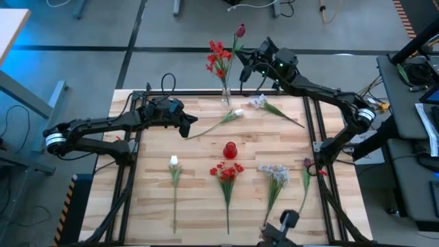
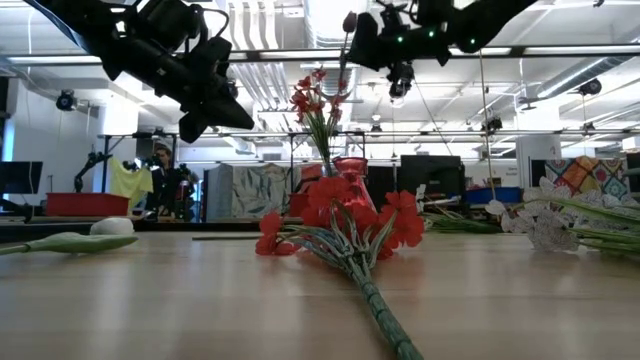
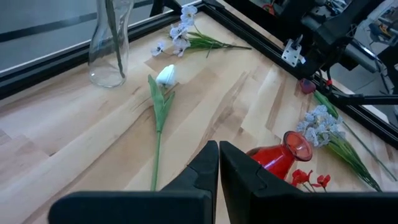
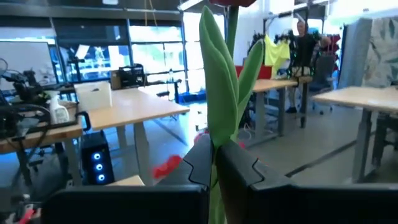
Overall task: Sort flowers into vase by color
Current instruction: Put the top red tulip into the transparent vase
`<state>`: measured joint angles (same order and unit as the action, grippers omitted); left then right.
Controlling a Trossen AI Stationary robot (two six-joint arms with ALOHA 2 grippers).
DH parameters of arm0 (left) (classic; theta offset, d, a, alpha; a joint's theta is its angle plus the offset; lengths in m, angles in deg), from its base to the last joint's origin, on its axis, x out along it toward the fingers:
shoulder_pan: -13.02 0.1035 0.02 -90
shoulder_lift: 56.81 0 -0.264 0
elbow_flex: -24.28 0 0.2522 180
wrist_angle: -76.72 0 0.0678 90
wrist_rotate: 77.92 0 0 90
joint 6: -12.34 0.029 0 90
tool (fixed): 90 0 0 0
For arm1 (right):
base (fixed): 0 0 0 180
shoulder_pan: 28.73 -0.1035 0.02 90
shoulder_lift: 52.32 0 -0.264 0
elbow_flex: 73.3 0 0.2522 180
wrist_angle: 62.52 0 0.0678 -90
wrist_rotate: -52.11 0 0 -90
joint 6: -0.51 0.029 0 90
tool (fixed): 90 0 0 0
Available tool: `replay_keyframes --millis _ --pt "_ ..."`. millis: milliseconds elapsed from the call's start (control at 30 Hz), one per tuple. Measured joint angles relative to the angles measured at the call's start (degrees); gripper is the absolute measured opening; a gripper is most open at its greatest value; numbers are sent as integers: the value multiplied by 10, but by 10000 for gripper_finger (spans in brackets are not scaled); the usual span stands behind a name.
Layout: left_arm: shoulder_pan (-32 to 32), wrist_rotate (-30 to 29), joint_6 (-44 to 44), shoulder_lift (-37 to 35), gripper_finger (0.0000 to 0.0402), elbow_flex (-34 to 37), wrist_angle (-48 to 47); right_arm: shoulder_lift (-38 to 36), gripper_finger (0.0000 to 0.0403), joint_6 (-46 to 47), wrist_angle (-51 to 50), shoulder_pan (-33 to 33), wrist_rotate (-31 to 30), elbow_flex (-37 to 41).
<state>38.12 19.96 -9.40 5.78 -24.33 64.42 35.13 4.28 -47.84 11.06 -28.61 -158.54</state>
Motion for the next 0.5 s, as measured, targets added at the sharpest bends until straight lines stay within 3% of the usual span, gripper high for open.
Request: replay_keyframes --millis 333,500 --pt "0 0 -2 0 0 0 0 27 12 -34 1 -1 0 1" --pt "0 0 -2 0 0 0 2 27 12 -59 -45 -1 -1 2"
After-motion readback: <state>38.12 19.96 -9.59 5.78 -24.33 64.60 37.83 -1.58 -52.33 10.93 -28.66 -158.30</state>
